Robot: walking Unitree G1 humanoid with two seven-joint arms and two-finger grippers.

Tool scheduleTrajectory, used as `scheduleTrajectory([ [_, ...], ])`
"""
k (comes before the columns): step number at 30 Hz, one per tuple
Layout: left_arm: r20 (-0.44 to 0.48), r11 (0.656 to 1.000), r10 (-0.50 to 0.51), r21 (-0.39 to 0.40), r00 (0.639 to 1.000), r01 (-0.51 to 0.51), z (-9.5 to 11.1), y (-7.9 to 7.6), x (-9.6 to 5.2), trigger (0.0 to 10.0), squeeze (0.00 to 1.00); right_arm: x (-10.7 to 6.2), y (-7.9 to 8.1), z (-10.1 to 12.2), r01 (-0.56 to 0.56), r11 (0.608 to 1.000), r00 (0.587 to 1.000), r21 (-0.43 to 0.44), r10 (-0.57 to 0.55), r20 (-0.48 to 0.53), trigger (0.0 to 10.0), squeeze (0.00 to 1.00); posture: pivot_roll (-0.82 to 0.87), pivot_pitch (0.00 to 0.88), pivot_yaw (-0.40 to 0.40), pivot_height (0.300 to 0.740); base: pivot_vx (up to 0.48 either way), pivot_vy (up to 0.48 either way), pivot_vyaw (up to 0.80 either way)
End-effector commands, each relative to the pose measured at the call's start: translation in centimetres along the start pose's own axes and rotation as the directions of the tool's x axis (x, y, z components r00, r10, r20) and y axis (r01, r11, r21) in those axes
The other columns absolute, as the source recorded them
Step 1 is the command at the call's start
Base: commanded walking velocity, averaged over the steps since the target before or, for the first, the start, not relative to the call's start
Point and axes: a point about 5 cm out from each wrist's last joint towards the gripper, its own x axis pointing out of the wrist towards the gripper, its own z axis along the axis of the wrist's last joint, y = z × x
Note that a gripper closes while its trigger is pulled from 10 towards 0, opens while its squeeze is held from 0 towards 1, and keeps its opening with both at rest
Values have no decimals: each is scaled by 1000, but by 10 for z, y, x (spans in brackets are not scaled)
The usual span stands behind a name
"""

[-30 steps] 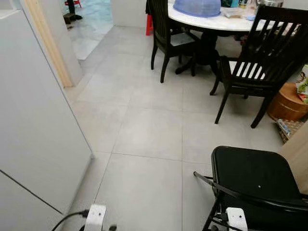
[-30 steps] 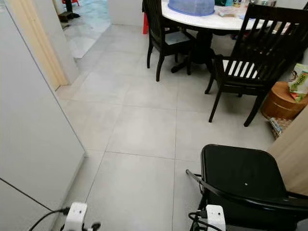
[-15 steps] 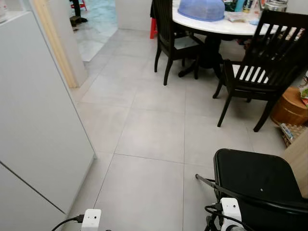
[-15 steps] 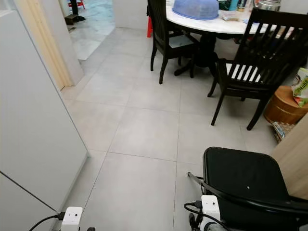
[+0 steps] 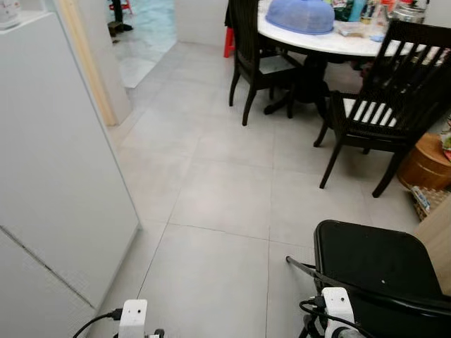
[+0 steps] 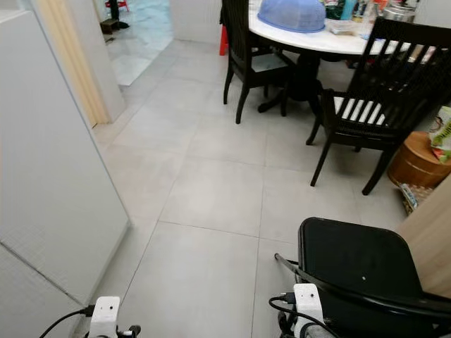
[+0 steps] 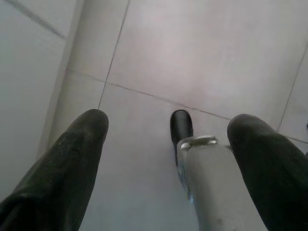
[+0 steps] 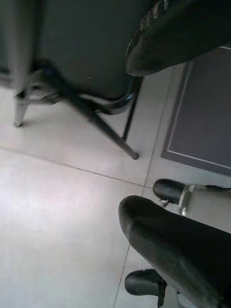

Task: Restocking fridge

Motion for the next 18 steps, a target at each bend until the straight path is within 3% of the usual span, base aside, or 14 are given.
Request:
scheduleTrajectory([
  [1,-38,1000,-6,0,999,6,-9,1,-1,10000,0,0,1,0,-2,1000,1000,5,2,0,10000,0,-42,0,-54,740,0,0,800],
  [8,-40,1000,-13,22,999,13,-8,3,-1,10000,0,0,2,-2,-10,1000,1000,-28,9,-18,10000,0,-38,0,-47,740,0,0,800],
  [14,-52,998,-26,49,998,29,-10,2,-1,10000,0,0,3,-1,-26,997,1000,-73,25,-18,10000,0,-37,0,-41,740,0,0,452],
  [18,-50,998,-29,48,998,31,-9,1,-1,10000,0,0,2,0,-10,999,1000,-50,9,-14,10000,0,-35,0,-45,740,0,0,800],
])
